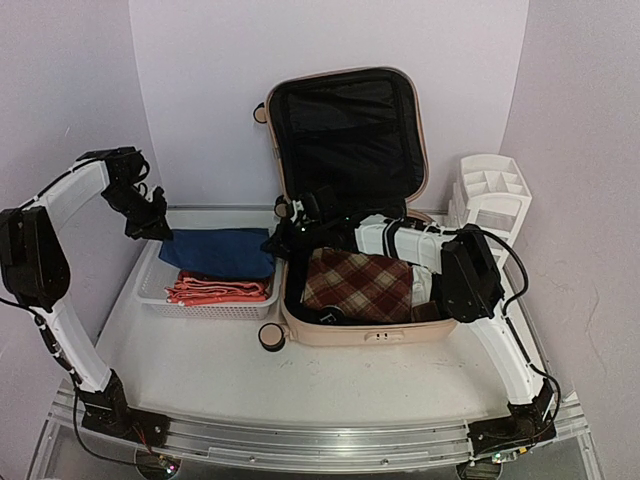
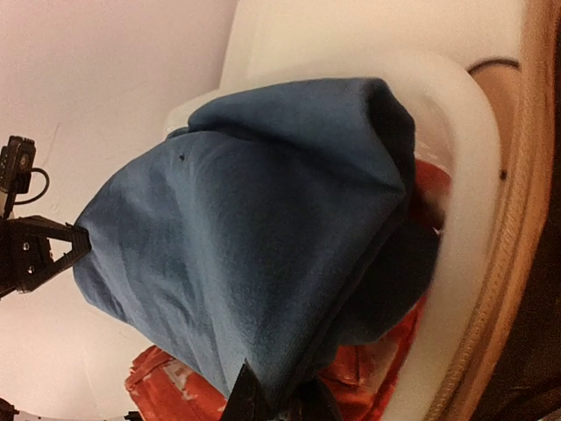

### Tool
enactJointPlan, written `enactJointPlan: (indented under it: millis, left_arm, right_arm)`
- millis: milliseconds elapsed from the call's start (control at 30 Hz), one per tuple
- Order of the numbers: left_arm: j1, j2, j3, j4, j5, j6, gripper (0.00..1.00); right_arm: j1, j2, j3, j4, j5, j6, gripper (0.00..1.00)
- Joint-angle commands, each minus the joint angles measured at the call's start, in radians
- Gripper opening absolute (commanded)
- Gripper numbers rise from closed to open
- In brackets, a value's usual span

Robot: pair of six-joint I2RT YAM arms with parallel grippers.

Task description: Open, take out, and arrange the luggage

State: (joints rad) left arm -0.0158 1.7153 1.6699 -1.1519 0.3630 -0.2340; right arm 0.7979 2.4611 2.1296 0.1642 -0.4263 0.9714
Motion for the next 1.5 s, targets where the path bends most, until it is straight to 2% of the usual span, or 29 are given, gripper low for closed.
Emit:
enactJointPlan:
  millis: [0, 100, 200, 267, 367, 400, 467, 600, 867, 1033, 1167, 1267, 1333, 1467]
  left_arm:
    - [0.008, -0.015, -0.091, 0.006, 0.011, 0.027, 0.0]
    - [0.008, -0.016, -0.158, 0.01, -0.018, 0.029, 0.01]
    - [0.007, -0.016, -0.197, 0.018, -0.036, 0.03, 0.04]
    - [0.007, -0.022, -0.208, 0.024, -0.065, 0.032, 0.18]
    - [0.006, -0.042, -0.197, 0.022, -0.1, 0.038, 0.49]
    - [0.005, -0.053, -0.191, 0.021, -0.122, 0.036, 0.55]
    - [0.005, -0.089, -0.174, 0.023, -0.166, 0.03, 0.61]
    - [-0.009, -0.126, -0.138, 0.024, -0.195, 0.024, 0.63]
    - [-0.164, -0.128, -0.159, 0.093, -0.122, -0.011, 0.55]
    - [-0.261, -0.098, -0.202, 0.251, -0.037, -0.056, 0.47]
    - [-0.279, -0.045, -0.187, 0.363, 0.023, -0.092, 0.33]
    - [-0.298, 0.012, -0.153, 0.409, 0.06, -0.106, 0.16]
    - [-0.316, 0.053, -0.13, 0.434, 0.072, -0.115, 0.01]
    - [-0.35, 0.139, -0.082, 0.464, 0.092, -0.137, 0.0]
  right_arm:
    - [0.013, -0.015, -0.063, 0.047, -0.012, 0.057, 0.0]
    - [0.015, -0.027, -0.105, 0.047, -0.012, 0.07, 0.02]
    - [0.022, -0.036, -0.121, 0.047, -0.013, 0.064, 0.14]
    - [0.026, -0.044, -0.125, 0.037, -0.009, 0.053, 0.22]
    - [0.033, -0.074, -0.136, 0.008, 0.011, 0.018, 0.38]
    - [0.035, -0.087, -0.141, -0.006, 0.021, 0.003, 0.4]
    - [0.037, -0.117, -0.149, -0.033, 0.039, -0.021, 0.4]
    - [0.05, -0.158, -0.171, -0.077, 0.057, -0.049, 0.32]
    - [0.078, -0.202, -0.201, -0.155, 0.152, -0.109, 0.34]
    - [0.079, -0.313, -0.302, -0.163, 0.24, -0.19, 0.31]
    - [0.078, -0.421, -0.412, -0.163, 0.302, -0.253, 0.3]
    - [0.079, -0.51, -0.508, -0.162, 0.368, -0.293, 0.27]
    - [0.077, -0.566, -0.57, -0.163, 0.409, -0.32, 0.22]
    - [0.065, -0.657, -0.68, -0.163, 0.479, -0.356, 0.18]
